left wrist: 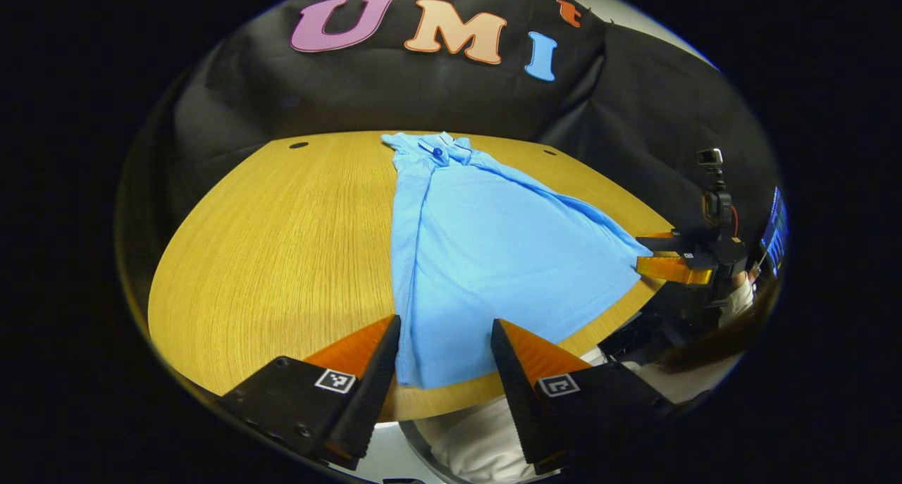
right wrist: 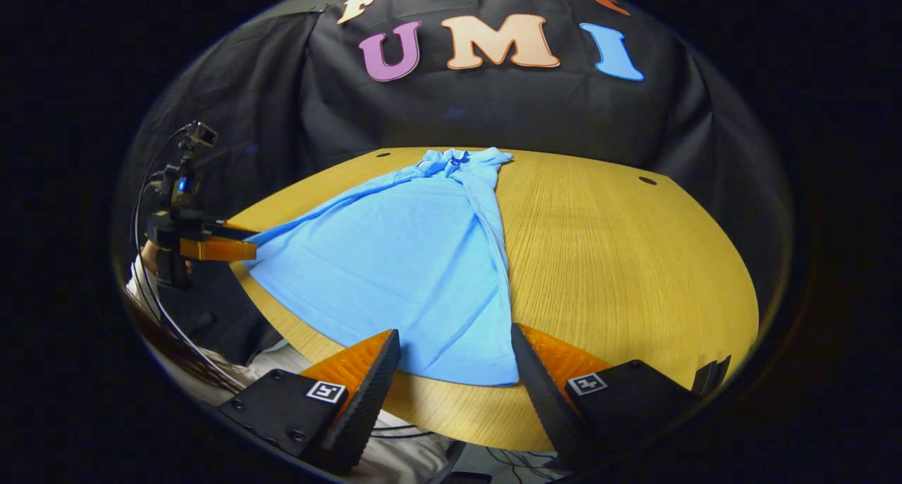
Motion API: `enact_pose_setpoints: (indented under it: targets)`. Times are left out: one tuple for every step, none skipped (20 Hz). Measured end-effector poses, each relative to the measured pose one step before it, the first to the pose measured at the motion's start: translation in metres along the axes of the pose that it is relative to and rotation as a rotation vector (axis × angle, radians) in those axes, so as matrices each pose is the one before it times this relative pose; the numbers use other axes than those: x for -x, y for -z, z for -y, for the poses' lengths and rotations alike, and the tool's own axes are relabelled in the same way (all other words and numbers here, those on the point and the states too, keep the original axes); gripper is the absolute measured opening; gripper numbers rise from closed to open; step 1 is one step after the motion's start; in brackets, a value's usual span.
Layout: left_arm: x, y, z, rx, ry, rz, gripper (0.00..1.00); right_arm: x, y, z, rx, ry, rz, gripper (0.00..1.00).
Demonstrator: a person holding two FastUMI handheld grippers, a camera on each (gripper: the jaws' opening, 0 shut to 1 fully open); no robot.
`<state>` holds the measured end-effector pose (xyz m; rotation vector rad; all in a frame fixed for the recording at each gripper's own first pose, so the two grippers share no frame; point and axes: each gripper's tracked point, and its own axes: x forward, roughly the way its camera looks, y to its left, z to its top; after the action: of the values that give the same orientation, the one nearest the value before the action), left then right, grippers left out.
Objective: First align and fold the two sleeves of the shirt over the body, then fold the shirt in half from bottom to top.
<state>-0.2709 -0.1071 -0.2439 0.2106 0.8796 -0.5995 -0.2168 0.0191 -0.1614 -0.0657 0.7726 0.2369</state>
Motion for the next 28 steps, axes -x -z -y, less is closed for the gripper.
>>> enact_pose_setpoints:
  targets:
    - [-0.00119,-0.00066,-0.00065,-0.01453,-0.01071,0.00579,0.83,0.00004,0.00080,-0.00227,-0.00271,-0.00334,-0.00253,0.98]
    - [0.00149,0.00120,-0.00029,-0.01989,-0.01117,0.00155,0.78,-0.00014,-0.00078,-0.00091,-0.00170,-0.00035,0.00096,0.95]
    - [-0.00128,0.00227,-0.00151,-0.02183,-0.01517,0.00270,0.76,0.00105,-0.00010,0.00014,-0.00225,-0.00161,0.00248,0.87]
    - [-0.00038,0.00057,-0.00065,-0.01817,-0.00851,0.00274,0.74,-0.00032,0.00059,-0.00106,-0.00757,-0.00445,0.00419,0.93]
    - [0.00013,-0.00040,0.00075,-0.00569,-0.00397,0.00682,0.70,-0.00014,-0.00099,-0.00232,-0.00294,-0.00420,0.00477,0.90]
    - [-0.00104,0.00128,0.00078,0.00610,0.00181,0.00013,0.68,-0.00089,0.00136,-0.00355,0.00305,-0.00800,0.00506,0.84]
    - [-0.00033,-0.00128,0.00062,0.01107,0.00586,0.01067,0.61,-0.00036,-0.00034,-0.00355,0.00164,-0.00663,0.00375,0.77]
    - [-0.00164,-0.00053,0.00107,0.01863,0.00759,0.00699,0.56,-0.00003,0.00018,-0.00350,0.00106,-0.01009,0.00215,0.67]
    - [0.00006,-0.00031,0.00043,0.01419,0.00669,0.00679,0.40,-0.00058,0.00053,-0.00348,-0.00099,-0.00940,0.00081,0.61]
    - [0.00037,-0.00052,0.00286,0.02370,0.01343,0.00797,0.33,-0.00056,0.00080,-0.00366,-0.00508,-0.01051,-0.00237,0.50]
    - [-0.00178,-0.00072,0.00170,0.02334,0.01139,0.00024,0.14,0.00095,-0.00053,-0.00286,-0.00395,-0.00721,-0.00087,0.48]
    - [-0.00022,-0.00038,0.00053,0.01058,0.00493,0.00167,0.08,-0.00063,0.00102,-0.00396,-0.00964,-0.01934,-0.00297,0.34]
    - [0.00079,-0.00067,0.00039,0.00576,0.00167,0.00372,0.03,-0.00149,0.00006,-0.00178,-0.01736,-0.00584,-0.00311,0.32]
    - [-0.00083,-0.00052,-0.00024,0.00628,-0.00021,0.00376,0.01,0.00123,-0.00021,-0.00007,-0.00749,-0.00390,-0.00208,0.16]
    - [-0.00025,-0.00115,-0.00021,0.00431,0.00036,0.00642,0.01,-0.00129,-0.00120,0.00114,-0.00202,-0.00145,0.00240,0.16]
    - [-0.00115,-0.00109,-0.00009,0.00392,0.00131,0.00237,0.01,-0.00133,-0.00254,-0.00111,-0.02499,-0.00110,-0.00228,0.06]
    - [-0.00049,-0.00037,-0.00056,0.00648,-0.00093,-0.00121,0.00,-0.00169,-0.00250,-0.00079,-0.01487,-0.00309,0.00398,0.07]
    - [-0.00176,-0.00180,0.00047,0.00382,0.00148,0.00201,0.00,-0.00226,-0.00062,-0.00046,-0.00701,0.00016,0.00134,0.07]
    - [-0.00092,-0.00163,0.00009,0.00127,0.00231,-0.00091,0.00,-0.00174,-0.00180,0.00115,0.00422,0.00397,0.00829,0.07]
    - [-0.00045,-0.00262,0.00018,0.00121,0.00470,0.00329,0.00,-0.00056,-0.00119,-0.00047,0.01350,0.00112,0.00447,0.07]
    - [0.00018,-0.00655,0.00052,0.00234,0.00441,0.01354,0.00,-0.00115,-0.00302,-0.00020,0.00967,-0.00258,0.00423,0.07]
    - [0.00008,-0.00898,0.00082,0.00006,0.00365,0.02004,0.00,-0.00060,-0.00619,-0.00118,0.00059,-0.00506,0.01375,0.07]
    - [0.00023,-0.01278,-0.00038,-0.00562,0.00362,0.02860,0.00,-0.00138,-0.01007,0.00050,-0.00630,-0.00186,0.02259,0.07]
    - [-0.00198,-0.01330,-0.00017,-0.01252,0.00037,0.02683,0.00,-0.00228,-0.01274,0.00237,-0.00804,0.00109,0.02704,0.07]
    - [-0.00258,-0.01467,-0.00120,-0.01835,0.00141,0.02453,0.00,-0.00251,-0.01572,0.00252,-0.00521,0.00389,0.02850,0.07]
    - [-0.00367,-0.01374,-0.00148,-0.01883,0.00109,0.02518,0.00,-0.00310,-0.01418,0.00245,-0.00102,0.00500,0.02914,0.06]
    - [-0.00448,-0.01441,-0.00211,-0.01830,0.00061,0.02257,0.00,-0.00598,-0.01687,0.00268,0.00950,0.00149,0.02399,0.06]
    - [-0.00564,-0.01246,-0.00291,-0.01739,0.00076,0.01734,0.00,-0.00684,-0.01379,0.00491,0.01840,0.01251,0.02196,0.06]
